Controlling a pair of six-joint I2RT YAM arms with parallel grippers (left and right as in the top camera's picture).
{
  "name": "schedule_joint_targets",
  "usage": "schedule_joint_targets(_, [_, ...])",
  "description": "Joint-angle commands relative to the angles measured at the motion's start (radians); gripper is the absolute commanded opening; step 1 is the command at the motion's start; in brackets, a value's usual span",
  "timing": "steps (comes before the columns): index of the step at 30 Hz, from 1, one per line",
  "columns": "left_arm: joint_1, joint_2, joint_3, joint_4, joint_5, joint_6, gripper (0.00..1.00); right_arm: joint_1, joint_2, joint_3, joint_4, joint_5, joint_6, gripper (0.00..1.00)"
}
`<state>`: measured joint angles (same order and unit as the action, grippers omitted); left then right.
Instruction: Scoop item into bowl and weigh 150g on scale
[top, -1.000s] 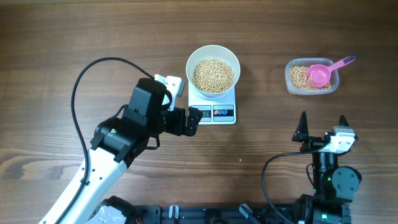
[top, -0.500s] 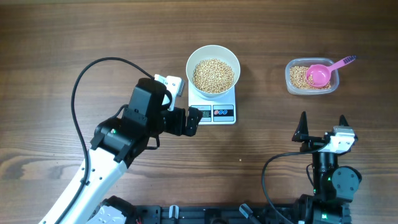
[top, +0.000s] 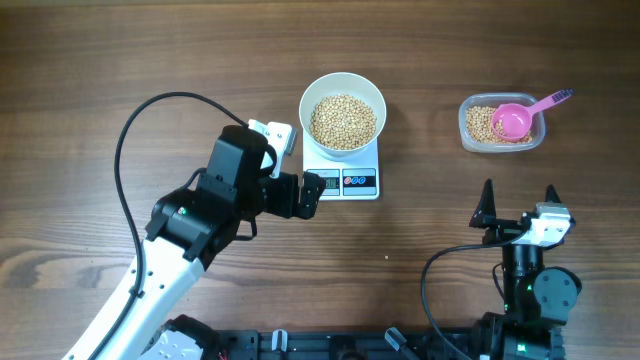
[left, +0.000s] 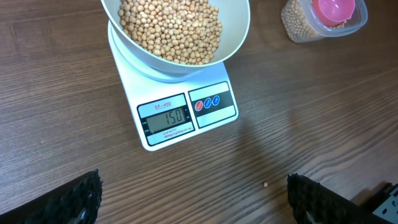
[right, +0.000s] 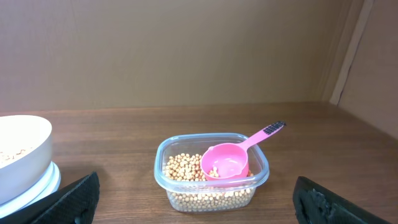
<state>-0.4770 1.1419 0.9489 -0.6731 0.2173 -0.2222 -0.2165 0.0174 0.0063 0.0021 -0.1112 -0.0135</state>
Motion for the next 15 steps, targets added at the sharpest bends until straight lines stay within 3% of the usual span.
schedule_joint_targets(1, [-0.005,0.005,0.000,0.003,-0.002,0.005,1.00,0.007,-0.013,-0.001,0.003,0.010,-0.012,1.00])
schedule_joint_targets(15, [-0.004,-0.038,0.000,-0.031,-0.006,0.006,1.00,0.007,-0.013,-0.001,0.003,0.010,-0.012,1.00])
